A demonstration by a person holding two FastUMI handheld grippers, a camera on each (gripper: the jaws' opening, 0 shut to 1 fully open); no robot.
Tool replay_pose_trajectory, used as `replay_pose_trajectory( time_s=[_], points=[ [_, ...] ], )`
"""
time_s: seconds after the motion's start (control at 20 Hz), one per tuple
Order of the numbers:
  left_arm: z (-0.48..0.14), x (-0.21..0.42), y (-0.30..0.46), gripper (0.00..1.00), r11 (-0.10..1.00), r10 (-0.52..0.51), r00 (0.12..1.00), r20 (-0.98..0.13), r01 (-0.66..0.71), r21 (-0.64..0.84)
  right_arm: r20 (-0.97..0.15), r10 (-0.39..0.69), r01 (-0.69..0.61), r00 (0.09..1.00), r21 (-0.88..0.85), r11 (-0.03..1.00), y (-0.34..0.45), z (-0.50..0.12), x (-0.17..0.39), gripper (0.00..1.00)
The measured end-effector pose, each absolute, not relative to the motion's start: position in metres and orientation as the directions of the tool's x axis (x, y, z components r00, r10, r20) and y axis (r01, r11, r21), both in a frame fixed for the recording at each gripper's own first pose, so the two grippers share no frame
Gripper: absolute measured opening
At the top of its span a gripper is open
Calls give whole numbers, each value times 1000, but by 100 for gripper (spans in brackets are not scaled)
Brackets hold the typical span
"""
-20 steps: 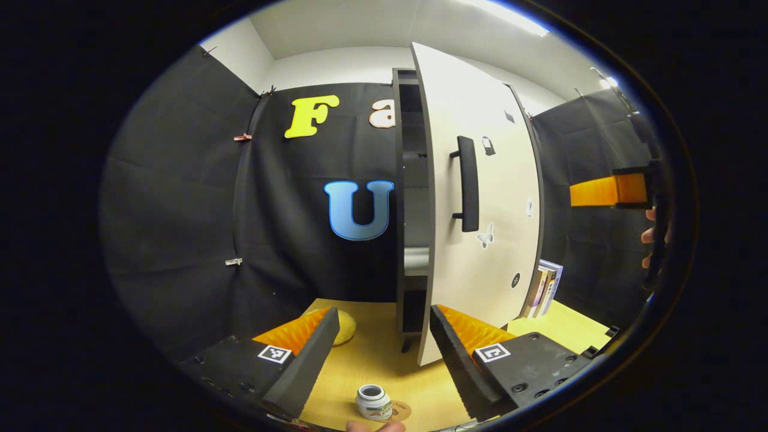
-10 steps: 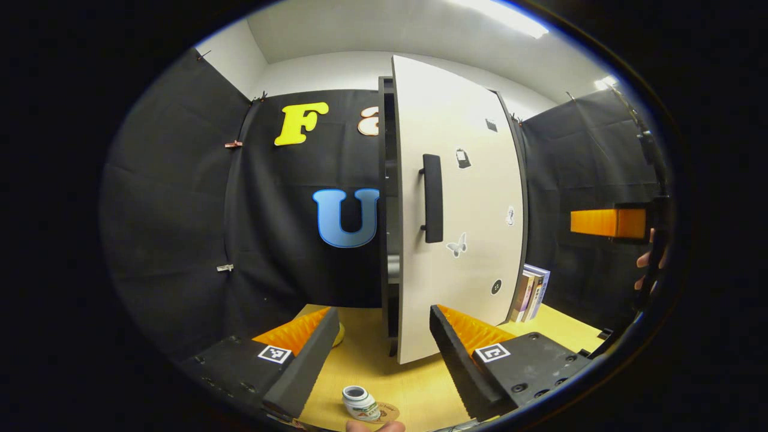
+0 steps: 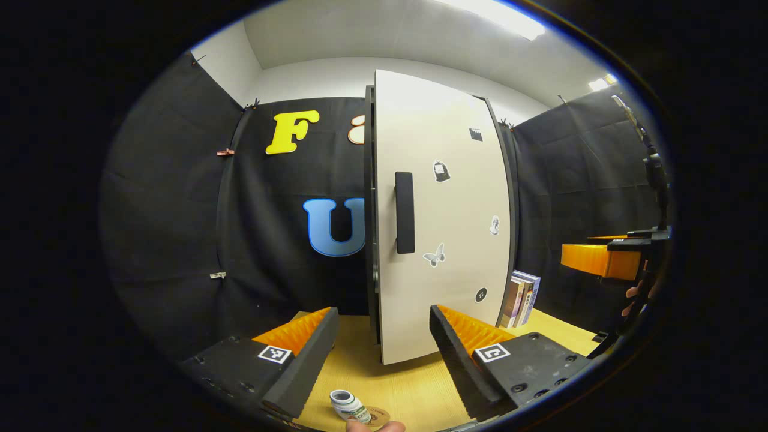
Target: Open the cabinet door with the right hand, grasp the bottle in the cabinet with the left hand and place it on the coaster, then close the cabinet door with the right hand.
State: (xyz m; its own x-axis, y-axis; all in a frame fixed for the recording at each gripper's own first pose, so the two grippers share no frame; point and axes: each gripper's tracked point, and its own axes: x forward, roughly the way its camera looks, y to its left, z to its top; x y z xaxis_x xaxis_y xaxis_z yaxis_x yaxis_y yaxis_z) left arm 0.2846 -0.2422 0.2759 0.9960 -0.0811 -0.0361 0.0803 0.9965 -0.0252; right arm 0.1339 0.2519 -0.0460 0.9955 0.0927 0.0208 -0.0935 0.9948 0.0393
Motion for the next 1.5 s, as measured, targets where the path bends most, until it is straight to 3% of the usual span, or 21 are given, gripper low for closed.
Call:
replay_pose_trajectory(
  time_s=[1.5],
  points=[
    [282,298,-262,95,998,-69,997,-39,69,-8,49,40,-40,998,0,999,212,-67,133,98]
  ],
)
